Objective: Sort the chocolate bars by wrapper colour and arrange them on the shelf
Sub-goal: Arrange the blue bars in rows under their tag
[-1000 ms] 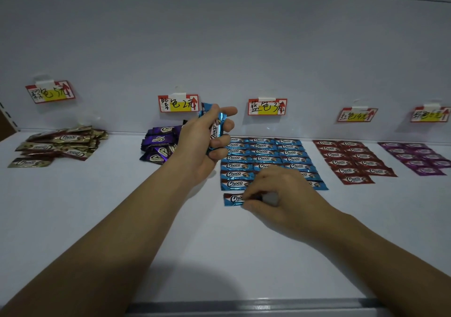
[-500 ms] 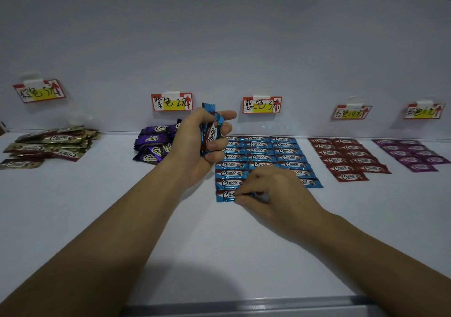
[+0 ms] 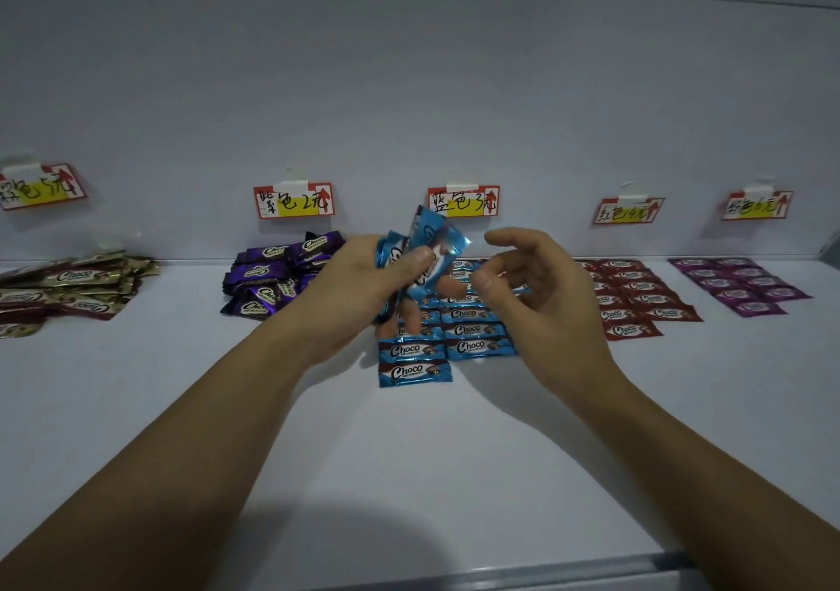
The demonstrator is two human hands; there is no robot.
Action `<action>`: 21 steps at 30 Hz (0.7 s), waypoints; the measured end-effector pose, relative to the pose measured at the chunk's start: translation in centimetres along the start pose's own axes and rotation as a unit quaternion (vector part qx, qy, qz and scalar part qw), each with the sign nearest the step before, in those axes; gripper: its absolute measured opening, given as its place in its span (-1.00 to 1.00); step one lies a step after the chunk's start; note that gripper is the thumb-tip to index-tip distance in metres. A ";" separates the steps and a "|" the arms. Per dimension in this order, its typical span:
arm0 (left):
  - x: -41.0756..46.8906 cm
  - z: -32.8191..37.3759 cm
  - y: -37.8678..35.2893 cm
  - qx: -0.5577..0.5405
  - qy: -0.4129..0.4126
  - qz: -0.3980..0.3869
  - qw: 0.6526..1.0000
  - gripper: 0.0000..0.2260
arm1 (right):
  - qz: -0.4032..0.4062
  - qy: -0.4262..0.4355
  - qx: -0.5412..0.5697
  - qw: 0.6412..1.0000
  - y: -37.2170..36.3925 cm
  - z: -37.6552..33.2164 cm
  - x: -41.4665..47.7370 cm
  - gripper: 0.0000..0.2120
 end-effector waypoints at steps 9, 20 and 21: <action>0.3 -0.4 -1.7 0.120 0.028 -0.061 0.990 -0.75 | -0.024 -0.021 0.037 0.999 0.0 0.4 0.1 -0.91; -0.1 0.7 -0.4 0.283 -0.026 -0.081 0.955 -0.84 | -0.088 -0.044 -0.164 0.981 1.1 1.8 -2.2 -0.92; 0.0 0.4 -0.6 0.326 -0.028 -0.093 0.940 -0.89 | -0.085 -0.058 -0.159 0.982 1.1 2.3 -2.4 -0.92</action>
Point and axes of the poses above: each hand's wrist, its own x-axis towards the middle knuckle, its own y-axis out of the back of the hand, z = x × y, the point moved 8 cm from there along x, towards the middle knuckle, and after that the axes turned 11 degrees about -z, right-handed, at the moved point
